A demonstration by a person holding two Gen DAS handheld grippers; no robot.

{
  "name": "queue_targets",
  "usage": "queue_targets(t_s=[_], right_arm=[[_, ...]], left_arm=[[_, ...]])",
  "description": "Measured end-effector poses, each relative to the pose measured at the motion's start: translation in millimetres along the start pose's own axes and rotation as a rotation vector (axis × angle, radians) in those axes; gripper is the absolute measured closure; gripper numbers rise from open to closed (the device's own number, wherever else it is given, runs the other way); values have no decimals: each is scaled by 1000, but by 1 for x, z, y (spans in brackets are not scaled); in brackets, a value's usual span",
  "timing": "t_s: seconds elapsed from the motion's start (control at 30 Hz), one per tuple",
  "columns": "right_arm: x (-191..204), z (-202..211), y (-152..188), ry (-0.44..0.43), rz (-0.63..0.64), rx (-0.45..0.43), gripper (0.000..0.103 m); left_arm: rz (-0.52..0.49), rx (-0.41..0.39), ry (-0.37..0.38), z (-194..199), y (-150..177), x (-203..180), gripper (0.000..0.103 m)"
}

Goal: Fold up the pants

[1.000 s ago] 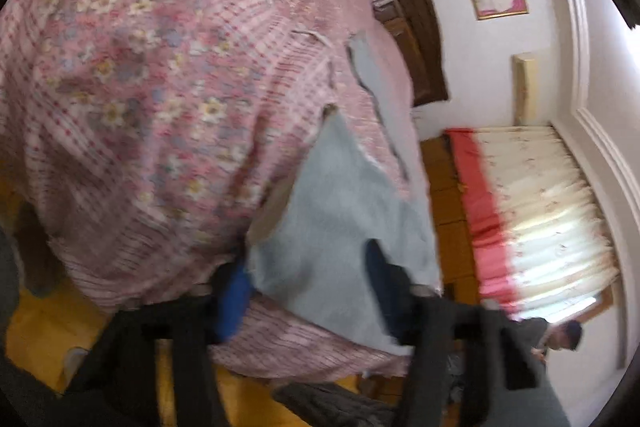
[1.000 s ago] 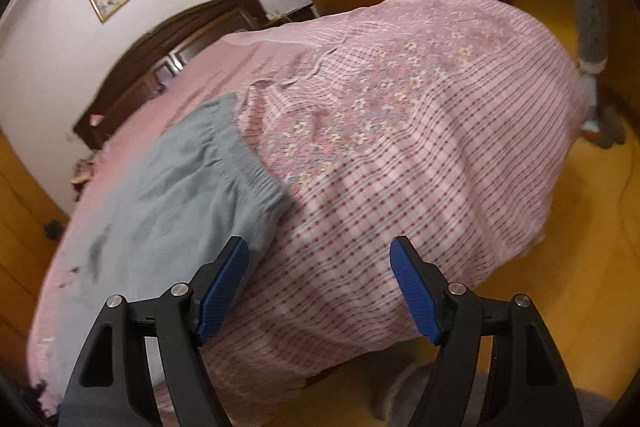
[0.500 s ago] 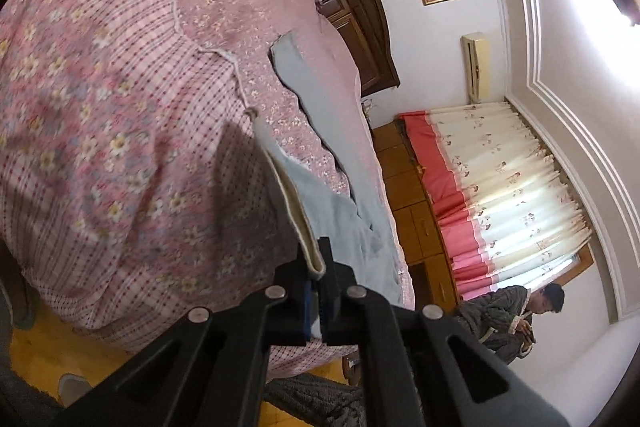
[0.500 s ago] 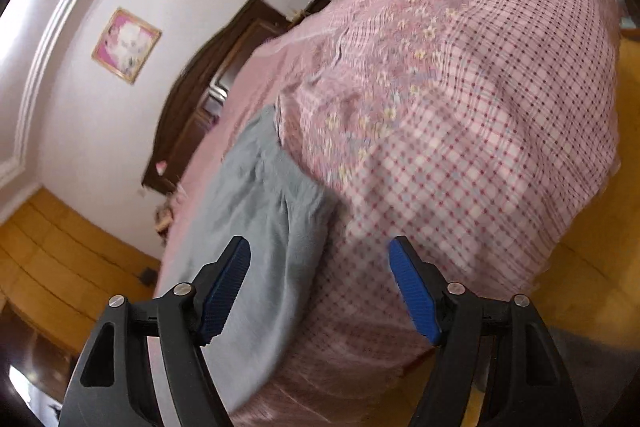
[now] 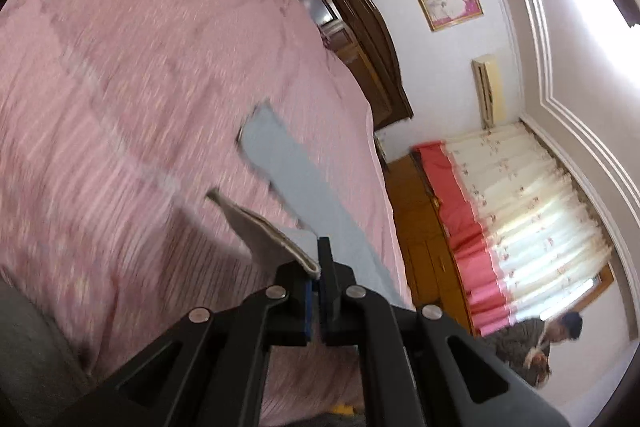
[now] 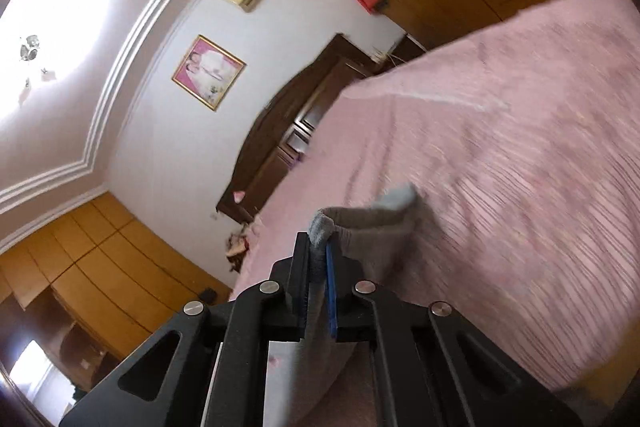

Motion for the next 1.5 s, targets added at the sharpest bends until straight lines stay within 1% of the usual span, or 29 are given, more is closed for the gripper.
queue_targets(t_s=[0.07, 0.13, 0.2, 0.27, 0.33, 0.4, 0.53, 0.57, 0.67, 0.77, 0.8, 0.87, 0.9, 0.93, 0.97, 1.0, 1.03, 1.07, 1.1, 1.13, 1.17, 1.2, 1.23, 1.27, 1.33, 1.37, 1.4, 1.47, 1.5], right_arm=[[2, -16, -5, 19, -14, -3, 96], [-2, -40, -15, 60, -6, 6, 96], [-6, -65, -22, 86, -13, 30, 96], [-13, -87, -27, 117, -11, 48, 96], [-20, -112, -33, 159, 5, 69, 96], [-30, -135, -37, 204, 18, 87, 96], [-51, -170, -36, 317, 46, 136, 96], [-57, -176, -34, 335, 42, 148, 96], [-72, -194, -31, 369, 36, 187, 96], [-83, -208, -33, 368, 17, 208, 96], [-85, -213, -34, 363, 16, 207, 96], [-87, -222, -37, 364, 36, 201, 95], [-89, -229, -37, 381, 60, 189, 94], [-92, -232, -35, 403, 82, 165, 81], [-97, -230, -31, 445, 114, 122, 70], [-105, -228, -24, 518, 129, 101, 39], [-112, -226, -20, 538, 102, 115, 34], [-114, -221, -21, 516, 66, 114, 34], [-111, -210, -24, 498, 30, 77, 34], [-107, -199, -24, 496, 12, 50, 32], [-104, -188, -23, 498, -11, 31, 30], [-101, -178, -20, 507, -41, 28, 22], [-101, -170, -15, 511, -79, 35, 22], [-100, -163, -8, 489, -117, 45, 22], [-97, -154, 12, 418, -170, 86, 22], [-93, -149, 24, 401, -167, 102, 23], [-91, -145, 30, 396, -157, 101, 26], [-90, -135, 39, 377, -148, 100, 31], [-93, -134, 39, 358, -160, 104, 34]], left_arm=[[3, -25, -14, -15, -28, -12, 101], [-3, -39, -43, -31, -48, -12, 101], [10, -31, -54, -54, -71, -13, 101], [9, -19, -90, -85, -94, -15, 101], [8, -10, -114, -109, -103, -5, 101], [-3, 20, -161, -140, -116, -2, 101], [-14, 87, -239, -195, -126, 10, 101], [-25, 108, -276, -208, -128, 12, 101], [-19, 160, -367, -244, -136, 20, 101], [-7, 177, -418, -262, -145, 26, 101], [0, 179, -420, -267, -148, 27, 101], [9, 188, -413, -279, -154, 30, 101], [23, 213, -396, -288, -157, 31, 101], [61, 230, -384, -297, -159, 38, 100], [146, 226, -387, -302, -163, 50, 86], [226, 218, -373, -301, -164, 62, 59], [320, 181, -324, -294, -163, 74, 50], [380, 137, -274, -283, -159, 81, 48], [407, 106, -227, -269, -150, 87, 49], [395, 100, -185, -255, -138, 89, 48], [377, 97, -151, -241, -125, 90, 46], [359, 94, -127, -226, -109, 91, 40], [353, 94, -103, -211, -92, 95, 36], [359, 100, -76, -203, -80, 98, 33], [400, 143, -10, -197, -56, 107, 33], [405, 179, 5, -200, -50, 109, 33], [382, 214, 2, -209, -47, 109, 33], [349, 232, -44, -226, -49, 110, 34], [350, 231, -58, -232, -53, 111, 37]])
Point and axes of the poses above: each gripper's, at about its wrist camera, not at the fingertips, and z roughly against the way its jaws point, x to its left, y to its underside, the point moved 3 cm from there along -z, roughly the way its jaws point, and after that the axes turned 5 degrees about z, right-handed, at the moved point
